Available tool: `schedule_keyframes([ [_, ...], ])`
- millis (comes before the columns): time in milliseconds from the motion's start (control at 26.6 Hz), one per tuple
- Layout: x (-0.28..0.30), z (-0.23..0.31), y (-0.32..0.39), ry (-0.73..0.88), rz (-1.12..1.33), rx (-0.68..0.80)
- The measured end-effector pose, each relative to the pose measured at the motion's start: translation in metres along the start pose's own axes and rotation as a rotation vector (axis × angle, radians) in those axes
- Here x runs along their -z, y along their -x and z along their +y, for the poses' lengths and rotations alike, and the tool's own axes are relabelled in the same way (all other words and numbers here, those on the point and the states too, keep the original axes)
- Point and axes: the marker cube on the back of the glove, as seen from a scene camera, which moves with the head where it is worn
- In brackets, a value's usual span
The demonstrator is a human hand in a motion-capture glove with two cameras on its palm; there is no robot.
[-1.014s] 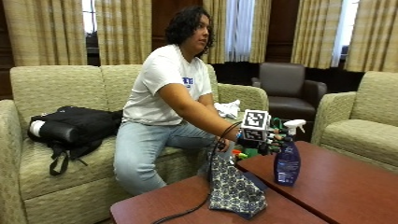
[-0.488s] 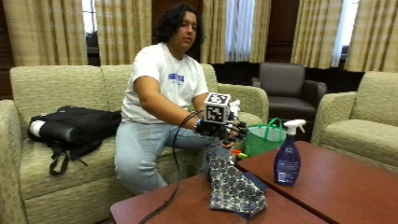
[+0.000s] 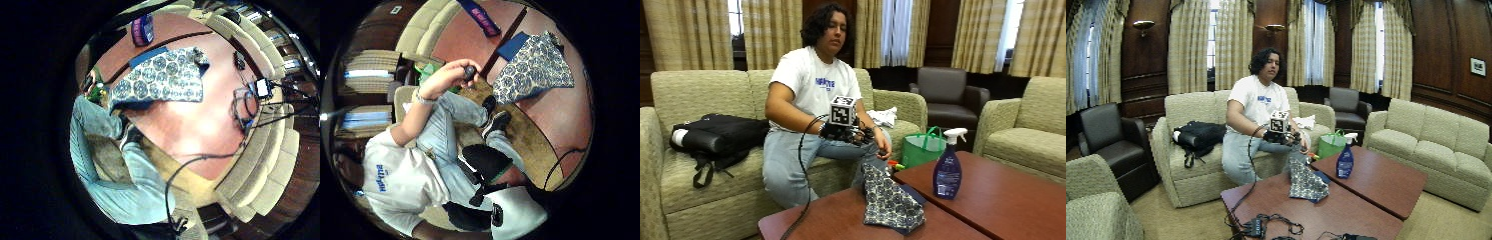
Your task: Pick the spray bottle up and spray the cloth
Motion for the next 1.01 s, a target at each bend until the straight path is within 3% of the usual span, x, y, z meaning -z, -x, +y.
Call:
schedule_keyframes([
  [225,-0.003,0.022,0.0,0.017,-0.108,-0.086],
  [1014,-0.051,0.076,0.042,0.035,-0.012,-0.031],
])
